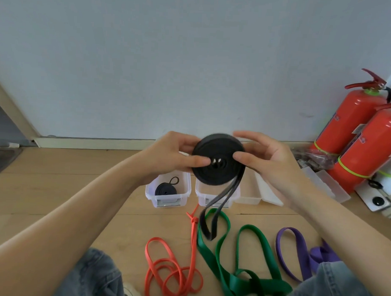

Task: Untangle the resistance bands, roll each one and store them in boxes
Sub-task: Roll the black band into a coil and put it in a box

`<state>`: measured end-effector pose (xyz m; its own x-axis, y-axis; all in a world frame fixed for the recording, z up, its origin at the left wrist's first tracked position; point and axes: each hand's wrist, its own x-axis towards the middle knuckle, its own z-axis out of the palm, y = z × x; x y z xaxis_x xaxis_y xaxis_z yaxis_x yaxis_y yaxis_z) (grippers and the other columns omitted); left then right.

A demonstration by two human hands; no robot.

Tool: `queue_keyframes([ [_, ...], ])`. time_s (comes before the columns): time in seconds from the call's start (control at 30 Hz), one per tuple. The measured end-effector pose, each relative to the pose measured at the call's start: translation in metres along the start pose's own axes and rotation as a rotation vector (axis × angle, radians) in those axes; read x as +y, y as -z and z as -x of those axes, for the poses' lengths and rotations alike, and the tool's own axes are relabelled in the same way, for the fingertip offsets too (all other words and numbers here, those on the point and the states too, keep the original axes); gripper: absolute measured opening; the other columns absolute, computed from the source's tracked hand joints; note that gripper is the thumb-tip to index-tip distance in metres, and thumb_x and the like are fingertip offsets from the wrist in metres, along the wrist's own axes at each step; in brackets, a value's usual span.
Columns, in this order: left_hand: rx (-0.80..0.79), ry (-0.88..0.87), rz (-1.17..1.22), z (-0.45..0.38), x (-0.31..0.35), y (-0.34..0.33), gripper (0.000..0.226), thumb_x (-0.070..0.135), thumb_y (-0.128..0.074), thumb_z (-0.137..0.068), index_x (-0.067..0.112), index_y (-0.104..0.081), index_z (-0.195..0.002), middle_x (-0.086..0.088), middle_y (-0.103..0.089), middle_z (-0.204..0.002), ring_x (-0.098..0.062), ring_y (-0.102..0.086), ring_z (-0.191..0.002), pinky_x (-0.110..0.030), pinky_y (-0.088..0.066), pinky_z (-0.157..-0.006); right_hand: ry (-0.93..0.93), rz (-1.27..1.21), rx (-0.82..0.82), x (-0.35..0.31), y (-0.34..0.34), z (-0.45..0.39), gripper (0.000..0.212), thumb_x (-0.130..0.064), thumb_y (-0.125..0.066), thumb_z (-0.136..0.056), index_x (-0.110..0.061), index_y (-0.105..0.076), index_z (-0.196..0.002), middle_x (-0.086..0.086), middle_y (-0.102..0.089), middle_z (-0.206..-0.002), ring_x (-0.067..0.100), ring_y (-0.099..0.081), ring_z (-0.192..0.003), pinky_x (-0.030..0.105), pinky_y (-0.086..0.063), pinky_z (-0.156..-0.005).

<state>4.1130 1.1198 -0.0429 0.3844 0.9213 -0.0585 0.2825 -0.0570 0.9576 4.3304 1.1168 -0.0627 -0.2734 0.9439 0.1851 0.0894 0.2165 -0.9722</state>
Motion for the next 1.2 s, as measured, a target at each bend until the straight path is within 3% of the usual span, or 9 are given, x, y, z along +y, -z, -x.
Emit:
queue_keyframes([
  [0.1, 0.111, 0.002, 0.232, -0.003, 0.000, 0.001, 0.022, 0.010, -0.066, -0.081, 0.015, -0.065, -0.103, 0.000, -0.074, -0.094, -0.013, -0.070, -0.087, -0.019, -0.055, -0.069, -0.054, -0.084, 0.026, 0.004, 0.000, -0.001, 0.051, -0.035, -0.077, -0.058, -0.025, -0.059, -0.105, 0.001, -0.073, -0.097, 0.017, -0.068, -0.094, 0.035, -0.048, -0.087],
  [0.23, 0.142, 0.047, 0.376, -0.005, -0.007, -0.016, 0.031, 0.006, -0.063, -0.083, 0.008, -0.061, -0.113, -0.007, -0.072, -0.102, -0.017, -0.069, -0.093, -0.024, -0.056, -0.077, -0.035, -0.036, 0.107, 0.006, 0.000, -0.001, 0.030, -0.015, -0.074, -0.075, -0.023, -0.057, -0.098, 0.003, -0.074, -0.090, 0.019, -0.070, -0.087, 0.036, -0.051, -0.084],
  [0.33, 0.097, 0.069, 0.129, -0.003, -0.008, -0.015, 0.042, 0.006, -0.068, -0.081, 0.014, -0.057, -0.121, -0.006, -0.068, -0.113, -0.015, -0.067, -0.098, -0.029, -0.053, -0.090, 0.005, 0.063, 0.109, 0.000, 0.006, 0.002, 0.029, -0.006, -0.072, -0.075, -0.025, -0.061, -0.094, 0.000, -0.075, -0.085, 0.014, -0.070, -0.082, 0.026, -0.053, -0.079],
  [0.43, -0.023, 0.014, -0.084, -0.001, -0.005, -0.016, 0.051, 0.005, -0.071, -0.078, 0.022, -0.053, -0.122, 0.003, -0.063, -0.118, -0.009, -0.068, -0.093, -0.019, -0.054, -0.079, 0.074, 0.286, 0.021, -0.005, 0.004, 0.005, 0.036, -0.004, -0.072, -0.076, -0.033, -0.064, -0.094, -0.008, -0.073, -0.088, 0.004, -0.068, -0.086, 0.016, -0.051, -0.081],
  [0.57, -0.107, 0.006, -0.192, 0.001, -0.009, -0.022, 0.029, 0.003, -0.068, -0.081, 0.017, -0.059, -0.105, -0.008, -0.069, -0.104, -0.021, -0.070, -0.087, -0.026, -0.057, -0.077, 0.081, 0.352, -0.046, -0.004, -0.003, 0.010, 0.036, -0.007, -0.073, -0.076, -0.036, -0.064, -0.096, -0.012, -0.071, -0.094, -0.001, -0.065, -0.091, 0.014, -0.049, -0.085],
  [0.83, 0.098, 0.004, 0.382, -0.004, -0.010, -0.005, 0.030, 0.007, -0.066, -0.080, 0.013, -0.061, -0.109, -0.006, -0.073, -0.096, -0.022, -0.070, -0.089, -0.026, -0.056, -0.069, -0.012, -0.064, 0.128, 0.000, 0.003, 0.003, 0.041, -0.024, -0.078, -0.067, -0.031, -0.055, -0.100, 0.003, -0.071, -0.098, 0.020, -0.069, -0.088, 0.029, -0.055, -0.078],
  [0.93, 0.081, 0.066, 0.490, -0.004, -0.013, -0.013, 0.035, 0.004, -0.063, -0.083, 0.008, -0.057, -0.116, -0.010, -0.072, -0.103, -0.024, -0.070, -0.091, -0.027, -0.057, -0.069, 0.030, -0.001, 0.199, 0.000, 0.002, 0.004, 0.027, -0.018, -0.075, -0.075, -0.029, -0.059, -0.093, 0.003, -0.072, -0.095, 0.021, -0.069, -0.088, 0.036, -0.055, -0.080],
  [1.1, -0.052, 0.097, -0.048, 0.000, -0.016, -0.009, 0.042, 0.012, -0.070, -0.081, 0.025, -0.058, -0.118, 0.003, -0.068, -0.110, -0.015, -0.065, -0.102, -0.037, -0.051, -0.093, 0.100, 0.187, 0.080, -0.003, 0.003, 0.009, 0.026, -0.005, -0.071, -0.077, -0.027, -0.066, -0.090, -0.007, -0.073, -0.086, 0.010, -0.068, -0.085, 0.027, -0.054, -0.080],
  [1.2, -0.177, 0.113, -0.018, 0.002, -0.014, -0.016, 0.038, 0.007, -0.067, -0.083, 0.023, -0.058, -0.117, -0.001, -0.068, -0.111, -0.022, -0.068, -0.095, -0.032, -0.055, -0.085, 0.150, 0.416, -0.050, -0.003, -0.003, 0.014, 0.035, -0.006, -0.072, -0.076, -0.037, -0.067, -0.091, -0.016, -0.070, -0.087, 0.001, -0.065, -0.086, 0.023, -0.052, -0.081],
])
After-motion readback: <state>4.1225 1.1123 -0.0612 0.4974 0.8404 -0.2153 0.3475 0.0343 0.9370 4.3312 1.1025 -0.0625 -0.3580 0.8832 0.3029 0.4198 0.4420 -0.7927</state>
